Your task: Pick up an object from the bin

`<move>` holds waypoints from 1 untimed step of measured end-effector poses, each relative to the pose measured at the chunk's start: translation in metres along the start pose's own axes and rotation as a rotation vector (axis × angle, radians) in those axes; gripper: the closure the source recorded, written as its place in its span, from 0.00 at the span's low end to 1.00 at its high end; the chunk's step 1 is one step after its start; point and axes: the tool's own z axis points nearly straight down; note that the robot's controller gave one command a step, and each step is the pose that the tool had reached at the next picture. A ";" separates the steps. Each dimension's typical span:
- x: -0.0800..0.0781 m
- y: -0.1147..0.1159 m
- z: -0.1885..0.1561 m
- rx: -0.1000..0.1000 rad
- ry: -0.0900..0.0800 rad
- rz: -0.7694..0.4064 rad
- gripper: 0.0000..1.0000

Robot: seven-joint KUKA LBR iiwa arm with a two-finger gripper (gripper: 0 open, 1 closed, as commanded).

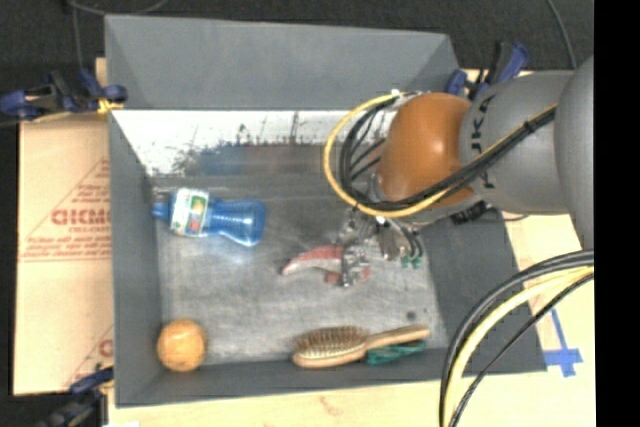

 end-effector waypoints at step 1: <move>0.000 0.000 -0.001 0.000 0.001 0.000 1.00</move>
Offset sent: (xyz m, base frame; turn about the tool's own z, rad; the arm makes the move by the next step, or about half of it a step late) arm 0.0002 0.0001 0.0253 0.0000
